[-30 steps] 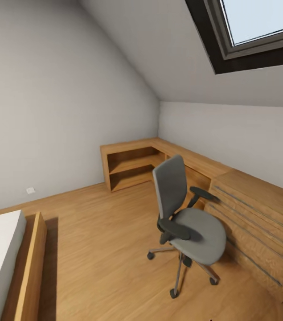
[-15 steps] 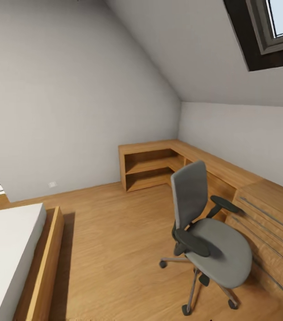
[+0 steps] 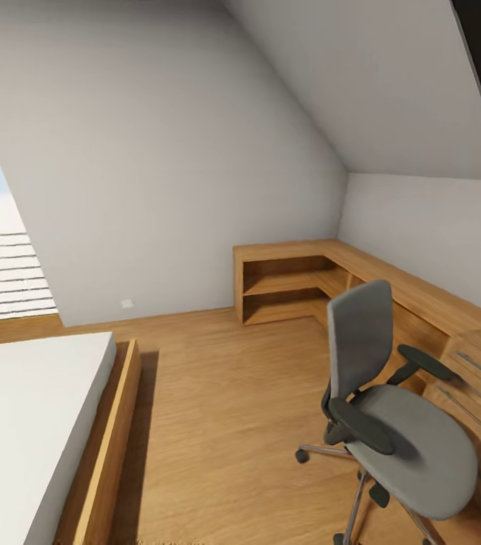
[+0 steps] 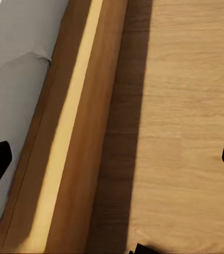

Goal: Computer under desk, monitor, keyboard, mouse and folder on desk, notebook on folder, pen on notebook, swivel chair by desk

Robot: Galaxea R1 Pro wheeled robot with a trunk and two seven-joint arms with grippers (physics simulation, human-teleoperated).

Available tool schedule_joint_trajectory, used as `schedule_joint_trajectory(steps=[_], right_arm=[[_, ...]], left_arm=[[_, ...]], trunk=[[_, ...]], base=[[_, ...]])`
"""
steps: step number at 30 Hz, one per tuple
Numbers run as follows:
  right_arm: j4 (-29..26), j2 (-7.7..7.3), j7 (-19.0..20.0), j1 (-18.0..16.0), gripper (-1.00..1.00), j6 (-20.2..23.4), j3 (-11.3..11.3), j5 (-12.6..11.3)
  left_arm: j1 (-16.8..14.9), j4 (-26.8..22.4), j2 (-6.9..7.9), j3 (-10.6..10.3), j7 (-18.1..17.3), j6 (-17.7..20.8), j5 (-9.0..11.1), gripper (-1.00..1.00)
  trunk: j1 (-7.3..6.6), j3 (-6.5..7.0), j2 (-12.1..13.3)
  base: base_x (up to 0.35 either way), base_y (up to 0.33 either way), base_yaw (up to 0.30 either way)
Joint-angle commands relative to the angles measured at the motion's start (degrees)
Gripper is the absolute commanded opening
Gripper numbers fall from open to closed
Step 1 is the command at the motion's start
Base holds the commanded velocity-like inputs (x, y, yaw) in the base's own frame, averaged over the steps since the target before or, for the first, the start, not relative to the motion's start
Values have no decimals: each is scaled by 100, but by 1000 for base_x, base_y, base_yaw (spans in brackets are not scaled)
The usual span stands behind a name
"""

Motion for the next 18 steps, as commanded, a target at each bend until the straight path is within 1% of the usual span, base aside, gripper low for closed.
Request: schedule_joint_trajectory(steps=[1, 10, 18], right_arm=[[4, 1, -62, -2, 100, -7, 47, 14], [-2, -12, -75, -2, 100, -7, 3, -5], [-11, 4, -77, -2, 100, -7, 19, -10]], left_arm=[[-5, 3, -2, -49, 52, -6, 2, 100], [-5, 3, -5, -70, 47, 2, -1, 100], [-5, 3, -10, -89, 43, -1, -16, 100]], trunk=[[0, -6, -4], [0, -6, -4], [0, 4, -4]], base=[[0, 0, 286], [0, 0, 286], [0, 0, 285]])
